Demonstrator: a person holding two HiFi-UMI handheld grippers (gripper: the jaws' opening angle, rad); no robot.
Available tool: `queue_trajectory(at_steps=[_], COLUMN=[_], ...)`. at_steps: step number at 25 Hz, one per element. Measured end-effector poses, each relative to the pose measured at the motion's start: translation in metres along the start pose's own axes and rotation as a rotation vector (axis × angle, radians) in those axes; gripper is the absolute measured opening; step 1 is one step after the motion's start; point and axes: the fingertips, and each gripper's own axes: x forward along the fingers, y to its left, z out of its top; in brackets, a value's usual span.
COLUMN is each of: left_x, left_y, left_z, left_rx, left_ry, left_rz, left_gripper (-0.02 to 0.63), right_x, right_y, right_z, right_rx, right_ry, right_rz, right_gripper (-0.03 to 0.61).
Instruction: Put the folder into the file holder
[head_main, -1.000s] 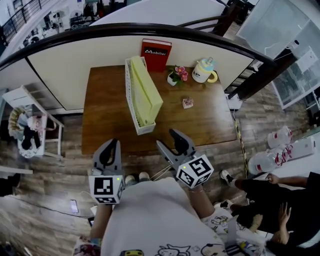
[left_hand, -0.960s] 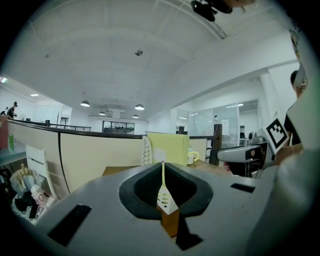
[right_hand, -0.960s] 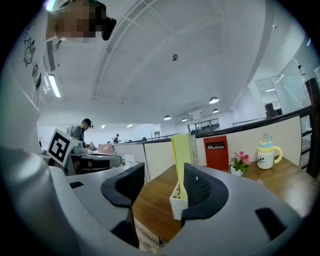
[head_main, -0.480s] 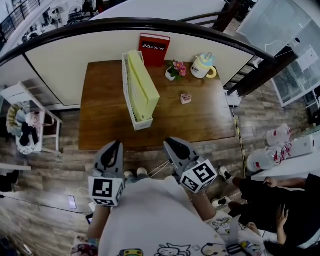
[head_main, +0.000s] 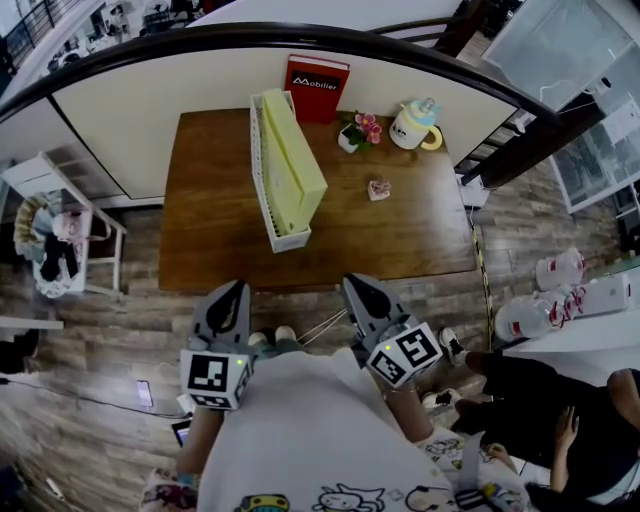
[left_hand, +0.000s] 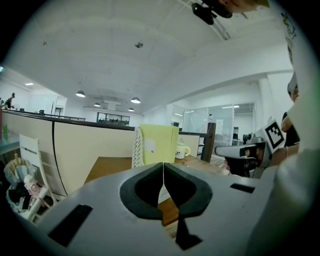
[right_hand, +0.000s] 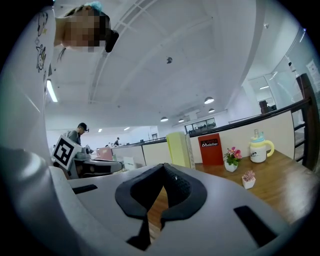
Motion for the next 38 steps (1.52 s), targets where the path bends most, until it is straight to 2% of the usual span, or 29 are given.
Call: queue_trajectory(at_steps=[5,17,23,27,38], left_x=[0.003,0.012,0.013,0.014,0.015], left_y=[0.005,0.01,0.011,0.012,0.015], left_z=[-0.01,-0.002,-0.002,-0.002,-0.001], left_rx=[0.004,-0.017,0.003,-0.018,0.006], left_ry=[0.019,0.023,0.022,0.028,0.021], left_rz=[0.009,0.013,0.008,0.008,0.007], left_gripper=[0.005,0.005,0.005,0.005,0.005], right_x=[0.002,0.014,0.014,0.016,0.02], right_y=[-0.007,-0.014,-0.015,-0.016,-0.016], right_z=[-0.004,-0.009,-0.007,-0.007,-0.004], right_rx=[0.002,0.013,0.024,0.02,0.01], right_ry=[0.014,0.037,0.035,0.036,0.035], right_rz=[-0.017,-0.026,-0.031,-0.032,-0.026], right_gripper=[0.0,0.0,-0.002,0.0,0.0])
